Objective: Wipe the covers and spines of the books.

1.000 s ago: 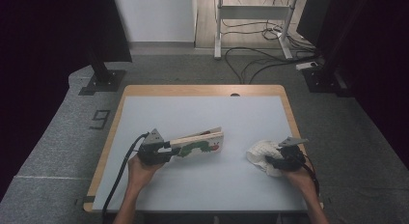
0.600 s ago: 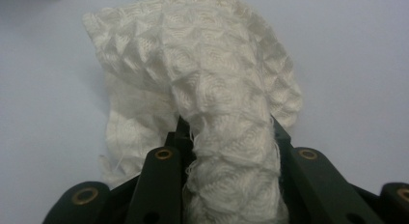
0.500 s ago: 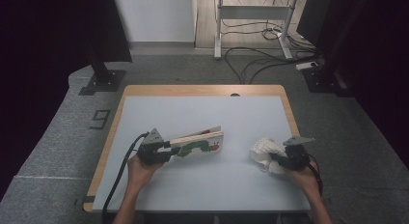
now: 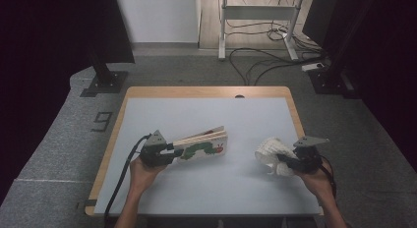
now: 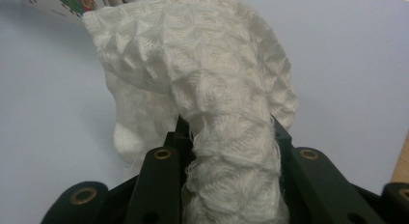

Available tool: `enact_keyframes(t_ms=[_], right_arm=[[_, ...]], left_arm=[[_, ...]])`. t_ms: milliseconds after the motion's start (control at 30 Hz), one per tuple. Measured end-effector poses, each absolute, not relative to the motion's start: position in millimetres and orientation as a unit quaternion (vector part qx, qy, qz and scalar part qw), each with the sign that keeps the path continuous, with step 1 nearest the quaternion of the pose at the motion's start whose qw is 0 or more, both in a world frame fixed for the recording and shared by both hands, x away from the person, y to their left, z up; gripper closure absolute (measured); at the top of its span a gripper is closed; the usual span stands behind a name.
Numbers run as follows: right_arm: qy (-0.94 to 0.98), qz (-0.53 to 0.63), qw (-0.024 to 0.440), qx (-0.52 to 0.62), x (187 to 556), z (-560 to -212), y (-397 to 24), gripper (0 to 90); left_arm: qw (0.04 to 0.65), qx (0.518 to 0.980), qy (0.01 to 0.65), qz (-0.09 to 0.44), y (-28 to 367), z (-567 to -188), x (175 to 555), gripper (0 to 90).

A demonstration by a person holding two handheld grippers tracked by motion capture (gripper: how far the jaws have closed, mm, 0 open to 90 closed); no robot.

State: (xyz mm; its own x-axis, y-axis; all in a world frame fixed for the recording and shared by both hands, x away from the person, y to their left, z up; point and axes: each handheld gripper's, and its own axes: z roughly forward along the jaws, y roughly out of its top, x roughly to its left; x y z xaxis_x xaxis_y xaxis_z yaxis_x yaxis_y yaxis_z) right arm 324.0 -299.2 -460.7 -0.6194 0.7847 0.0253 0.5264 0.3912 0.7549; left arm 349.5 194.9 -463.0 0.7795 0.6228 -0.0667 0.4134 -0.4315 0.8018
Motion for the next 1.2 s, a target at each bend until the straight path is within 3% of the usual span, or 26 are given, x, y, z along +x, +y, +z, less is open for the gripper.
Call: enact_keyframes(t_ms=[1200], right_arm=[[0.851, 0.426, 0.114, 0.284, 328.1, -445.6, -197.3, 66.9]], left_arm=[[0.431, 0.841, 0.302, 0.12, 197.3, -463.3, 352.0, 62.8]])
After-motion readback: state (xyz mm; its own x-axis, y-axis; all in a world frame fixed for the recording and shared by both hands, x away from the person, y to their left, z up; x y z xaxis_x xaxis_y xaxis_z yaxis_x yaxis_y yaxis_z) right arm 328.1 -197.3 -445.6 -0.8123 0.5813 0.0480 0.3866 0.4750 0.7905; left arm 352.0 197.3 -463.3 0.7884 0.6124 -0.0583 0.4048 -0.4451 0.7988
